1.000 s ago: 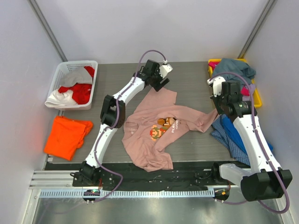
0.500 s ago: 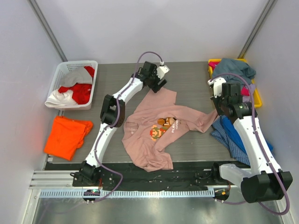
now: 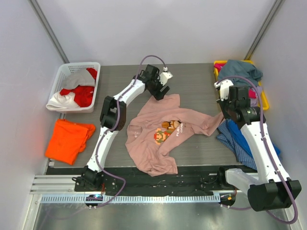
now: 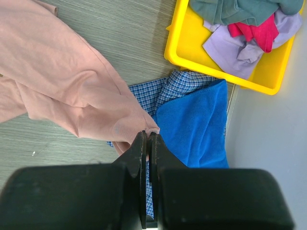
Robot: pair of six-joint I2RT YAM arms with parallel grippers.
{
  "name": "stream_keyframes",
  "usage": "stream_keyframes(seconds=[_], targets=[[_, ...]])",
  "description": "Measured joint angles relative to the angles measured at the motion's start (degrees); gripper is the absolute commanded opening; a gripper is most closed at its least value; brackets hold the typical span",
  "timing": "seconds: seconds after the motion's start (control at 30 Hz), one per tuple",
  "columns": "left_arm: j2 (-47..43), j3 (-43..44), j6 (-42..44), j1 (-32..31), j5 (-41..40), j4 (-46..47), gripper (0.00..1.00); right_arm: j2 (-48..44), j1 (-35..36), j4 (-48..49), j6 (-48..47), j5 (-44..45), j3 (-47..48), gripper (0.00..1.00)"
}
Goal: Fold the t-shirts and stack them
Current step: Flatten out the tshirt
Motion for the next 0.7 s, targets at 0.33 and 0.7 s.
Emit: stream_keyframes(seconds=[0.33, 0.7], targets=[[-1.64, -1.14, 1.36, 0.00, 2.64, -7.30, 0.44, -1.44, 0.00, -0.98, 0.17, -0.83, 0.00, 0.01], [-0.52, 2.69, 1.42, -0.13, 2.54, -14.14, 0.00, -1.97, 0.00, -2.29, 0.37, -1.55, 0.57, 0.01]])
